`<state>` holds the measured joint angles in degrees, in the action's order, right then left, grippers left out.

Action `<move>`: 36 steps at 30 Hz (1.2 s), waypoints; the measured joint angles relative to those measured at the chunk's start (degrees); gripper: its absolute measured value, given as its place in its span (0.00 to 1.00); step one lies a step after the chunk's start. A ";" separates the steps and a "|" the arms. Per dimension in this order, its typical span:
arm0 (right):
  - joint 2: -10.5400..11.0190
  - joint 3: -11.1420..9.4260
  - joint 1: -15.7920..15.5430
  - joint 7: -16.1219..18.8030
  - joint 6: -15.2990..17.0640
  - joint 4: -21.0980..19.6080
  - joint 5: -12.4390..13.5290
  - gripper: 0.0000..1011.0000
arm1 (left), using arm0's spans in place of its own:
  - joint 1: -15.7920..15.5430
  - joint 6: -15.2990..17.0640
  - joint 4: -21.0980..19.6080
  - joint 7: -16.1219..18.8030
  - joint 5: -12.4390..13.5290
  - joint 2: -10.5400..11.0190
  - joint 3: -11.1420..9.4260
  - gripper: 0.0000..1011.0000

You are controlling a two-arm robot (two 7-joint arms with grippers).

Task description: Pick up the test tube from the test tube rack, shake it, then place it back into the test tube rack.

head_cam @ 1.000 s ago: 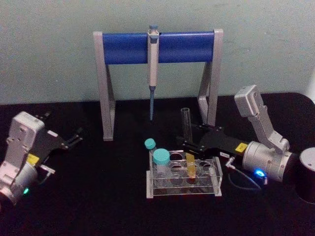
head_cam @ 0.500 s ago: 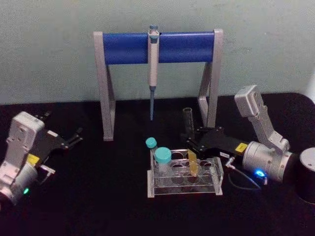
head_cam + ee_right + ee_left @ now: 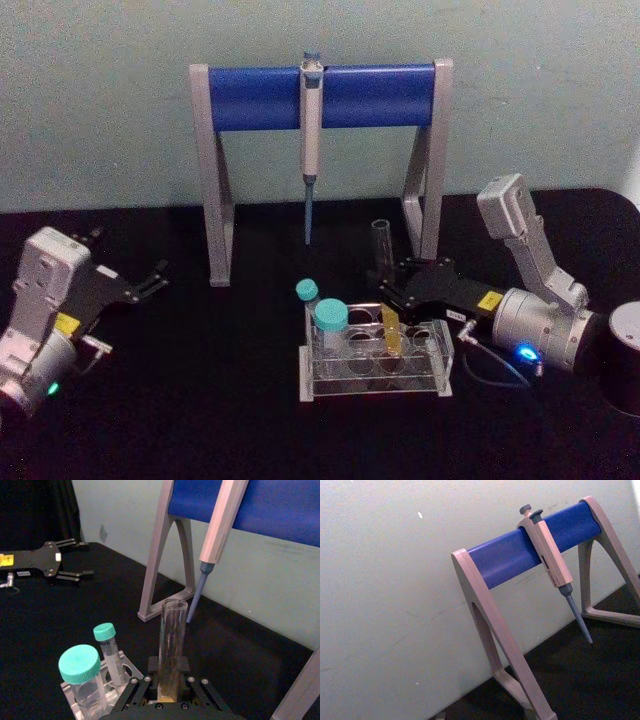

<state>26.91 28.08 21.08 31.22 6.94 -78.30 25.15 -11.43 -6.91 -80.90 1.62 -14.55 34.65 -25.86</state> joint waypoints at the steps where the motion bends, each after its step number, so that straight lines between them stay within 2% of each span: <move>1: -0.02 -0.03 -0.07 0.02 -0.19 0.00 0.04 0.23 | 0.00 0.00 0.00 0.00 0.00 0.00 0.00 1.00; 16: -0.51 -1.88 -2.17 0.30 -4.14 -0.84 2.23 0.23 | 0.00 0.00 0.00 0.00 0.00 0.00 0.00 1.00; 23: -0.36 -2.71 -2.82 0.02 -4.95 -1.93 2.93 0.23 | 0.00 0.00 0.00 0.00 0.00 0.00 0.00 1.00; 36: 0.73 -5.03 -3.29 -0.46 -6.59 -7.45 4.65 0.23 | 0.00 0.00 0.00 0.00 0.00 0.00 0.00 1.00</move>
<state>27.64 23.04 17.79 30.75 0.35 -85.74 29.80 -11.43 -6.91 -80.90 1.62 -14.55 34.65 -25.86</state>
